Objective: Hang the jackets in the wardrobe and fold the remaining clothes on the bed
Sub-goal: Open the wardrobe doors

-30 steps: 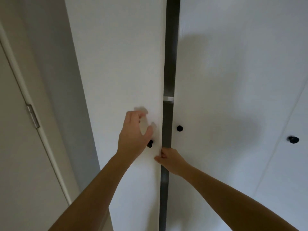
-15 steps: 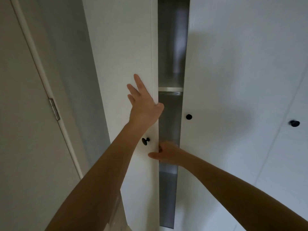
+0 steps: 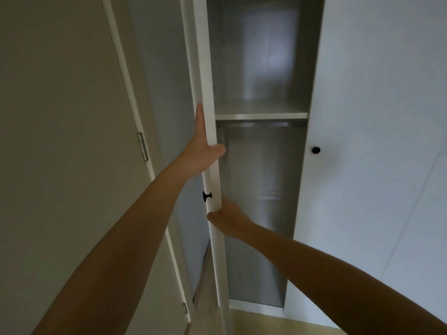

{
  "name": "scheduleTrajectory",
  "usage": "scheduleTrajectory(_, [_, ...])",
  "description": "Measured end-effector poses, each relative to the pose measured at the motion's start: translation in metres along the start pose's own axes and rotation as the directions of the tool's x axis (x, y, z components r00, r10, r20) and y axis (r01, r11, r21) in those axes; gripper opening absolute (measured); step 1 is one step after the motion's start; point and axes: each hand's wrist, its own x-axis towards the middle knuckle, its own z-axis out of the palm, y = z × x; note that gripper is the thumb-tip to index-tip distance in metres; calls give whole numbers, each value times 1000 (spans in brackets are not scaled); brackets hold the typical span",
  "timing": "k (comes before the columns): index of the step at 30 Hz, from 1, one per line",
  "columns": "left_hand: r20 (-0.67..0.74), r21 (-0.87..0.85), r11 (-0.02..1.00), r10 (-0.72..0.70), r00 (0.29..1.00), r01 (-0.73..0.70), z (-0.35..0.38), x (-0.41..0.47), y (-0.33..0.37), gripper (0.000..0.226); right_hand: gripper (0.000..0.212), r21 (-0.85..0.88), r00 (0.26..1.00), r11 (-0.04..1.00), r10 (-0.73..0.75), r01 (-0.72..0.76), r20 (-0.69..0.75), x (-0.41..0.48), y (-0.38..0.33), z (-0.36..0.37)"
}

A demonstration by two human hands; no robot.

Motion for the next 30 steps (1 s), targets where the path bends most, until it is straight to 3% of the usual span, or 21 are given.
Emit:
scheduleTrajectory(4, [-1,42,995,-95,995,95,-42,-17,-10,85,53,12,999,999,35,-34,-35,4,-28,43])
scheduleTrajectory(10, [-35,99,987,-122,992,125,-102,-34,-35,37,57,29,992,996,82,-79,-99,21,-67,101])
scheduleTrajectory(15, [-89,32,988,-150,985,153,-140,-40,-60,36,89,-117,991,989,72,-86,-113,45,-89,135])
scheduleTrajectory(23, [-133,68,992,-97,986,107,-153,-41,-82,29,92,-314,988,945,44,-89,-148,68,-87,158])
scheduleTrajectory(25, [-207,56,991,-107,972,121,-142,-43,-79,34,97,-397,996,916,21,-55,-89,68,-79,151])
scheduleTrajectory(27, [-341,68,987,-111,933,142,-127,-49,-74,35,102,-404,997,913,-26,51,66,65,-69,134])
scheduleTrajectory(30, [-551,140,988,22,834,67,-98,-62,-69,64,95,-356,947,906,-123,229,298,54,-50,90])
